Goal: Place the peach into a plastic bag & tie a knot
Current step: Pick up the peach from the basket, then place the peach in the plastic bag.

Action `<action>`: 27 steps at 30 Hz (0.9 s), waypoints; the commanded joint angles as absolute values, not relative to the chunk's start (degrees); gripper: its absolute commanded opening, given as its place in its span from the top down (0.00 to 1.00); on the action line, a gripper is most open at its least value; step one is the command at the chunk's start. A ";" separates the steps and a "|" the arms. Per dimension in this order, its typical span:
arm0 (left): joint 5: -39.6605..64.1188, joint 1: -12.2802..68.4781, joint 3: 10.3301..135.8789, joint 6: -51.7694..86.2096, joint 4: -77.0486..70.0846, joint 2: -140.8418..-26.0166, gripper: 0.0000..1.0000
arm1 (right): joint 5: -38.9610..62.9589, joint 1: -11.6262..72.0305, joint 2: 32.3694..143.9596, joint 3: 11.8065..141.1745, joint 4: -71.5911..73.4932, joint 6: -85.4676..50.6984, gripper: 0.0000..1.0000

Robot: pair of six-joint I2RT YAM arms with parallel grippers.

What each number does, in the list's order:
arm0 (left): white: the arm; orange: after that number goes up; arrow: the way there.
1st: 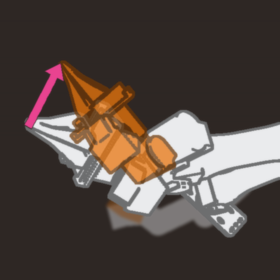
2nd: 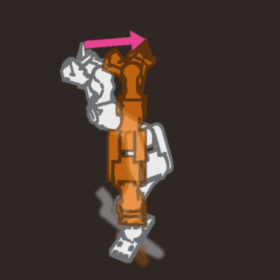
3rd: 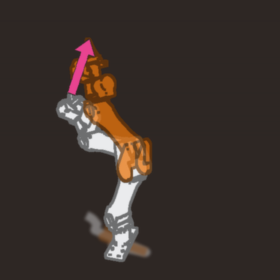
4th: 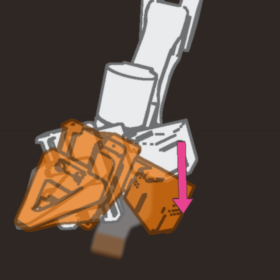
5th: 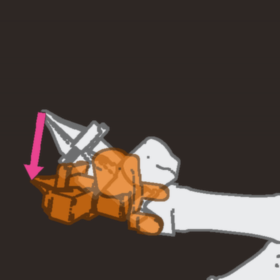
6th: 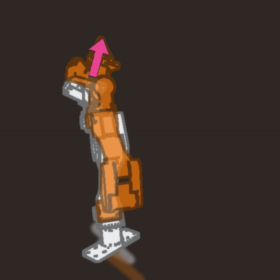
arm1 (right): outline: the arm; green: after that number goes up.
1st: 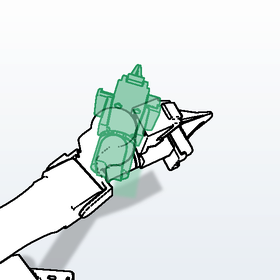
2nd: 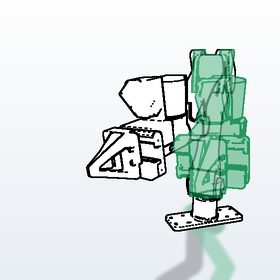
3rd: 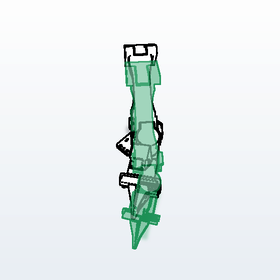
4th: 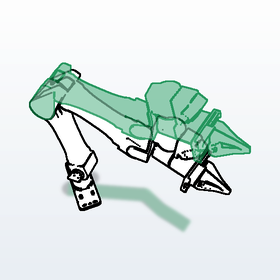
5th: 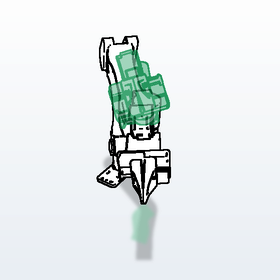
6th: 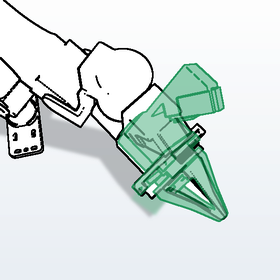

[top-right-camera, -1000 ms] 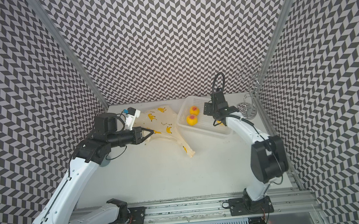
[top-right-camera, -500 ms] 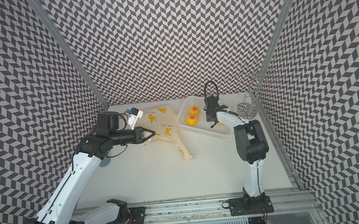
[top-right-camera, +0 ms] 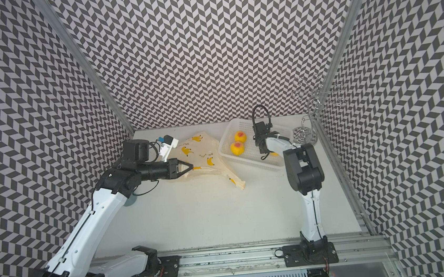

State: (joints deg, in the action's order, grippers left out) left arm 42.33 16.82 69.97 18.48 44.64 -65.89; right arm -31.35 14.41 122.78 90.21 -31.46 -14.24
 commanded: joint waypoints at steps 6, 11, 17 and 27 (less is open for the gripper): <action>43.33 16.26 70.25 18.36 43.70 -64.94 1.00 | -30.57 14.79 117.75 88.88 -29.84 -15.36 0.42; 45.60 16.26 69.88 19.30 42.77 -64.86 1.00 | -21.71 16.26 107.09 85.35 -27.89 -16.20 0.47; 46.85 16.26 70.70 20.09 44.28 -63.99 1.00 | -1.16 26.00 89.22 79.77 -24.97 -17.82 0.53; 51.00 16.89 70.06 17.60 44.77 -58.59 1.00 | 29.30 39.90 76.27 64.42 -4.58 -33.28 0.60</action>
State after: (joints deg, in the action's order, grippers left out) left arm 47.92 16.73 69.28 19.92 44.66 -60.49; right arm 17.85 39.24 74.56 66.57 -11.35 -27.75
